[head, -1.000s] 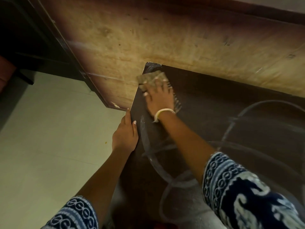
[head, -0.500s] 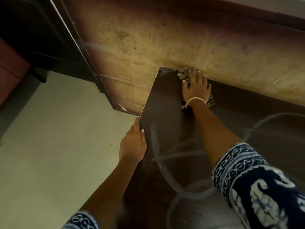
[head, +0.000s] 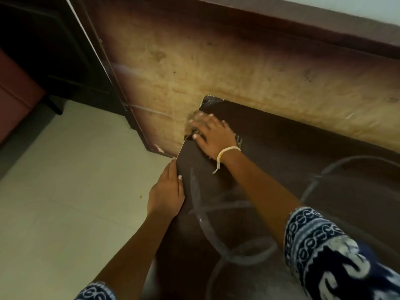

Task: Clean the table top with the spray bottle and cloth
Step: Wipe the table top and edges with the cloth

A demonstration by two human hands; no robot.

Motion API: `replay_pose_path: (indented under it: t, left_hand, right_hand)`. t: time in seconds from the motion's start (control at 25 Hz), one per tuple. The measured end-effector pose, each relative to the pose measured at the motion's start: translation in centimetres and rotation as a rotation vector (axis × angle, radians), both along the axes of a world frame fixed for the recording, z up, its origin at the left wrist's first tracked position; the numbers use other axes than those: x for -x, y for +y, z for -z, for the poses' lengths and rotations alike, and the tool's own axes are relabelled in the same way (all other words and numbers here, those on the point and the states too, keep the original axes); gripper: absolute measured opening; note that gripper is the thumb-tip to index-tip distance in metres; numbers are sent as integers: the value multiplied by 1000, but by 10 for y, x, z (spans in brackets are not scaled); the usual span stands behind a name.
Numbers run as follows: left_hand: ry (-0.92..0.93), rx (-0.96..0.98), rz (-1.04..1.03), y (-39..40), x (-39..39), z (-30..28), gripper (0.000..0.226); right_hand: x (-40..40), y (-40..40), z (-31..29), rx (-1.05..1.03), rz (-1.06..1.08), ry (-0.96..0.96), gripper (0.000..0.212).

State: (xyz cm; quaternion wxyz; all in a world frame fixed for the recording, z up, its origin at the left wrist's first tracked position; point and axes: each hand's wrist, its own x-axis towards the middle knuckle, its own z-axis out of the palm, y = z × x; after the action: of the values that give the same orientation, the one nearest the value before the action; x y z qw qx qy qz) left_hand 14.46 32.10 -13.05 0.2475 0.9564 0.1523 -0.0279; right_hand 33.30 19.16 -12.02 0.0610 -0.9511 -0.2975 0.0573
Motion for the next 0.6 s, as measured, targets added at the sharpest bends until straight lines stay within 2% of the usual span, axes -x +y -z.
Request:
replay_pose_path:
  t: [0.12,0.2,0.28,0.36,0.44,0.6]
  left_hand:
    - [-17,-65,42,0,10,0,58]
    - [-11,-92,63,1,14,-1,59]
    - [7,-82,70,2,14,1,59]
    - [15,-41,68,5,14,2,59]
    - [34,22,81,6,18,0,58]
    - [59,-93,52,-3,53,-7,57]
  right_hand:
    - [-42,-67,1,-20,448,11,56]
    - [-31,-133,0,-39,674,2,59]
    - [-8,-182,-4,-52,813,35,60]
    - [9,-181,-4,-23,880,59,61]
    - [29,-139,-4,-41,827,20,61]
    - [118,-22,-4,-75,248,38,56]
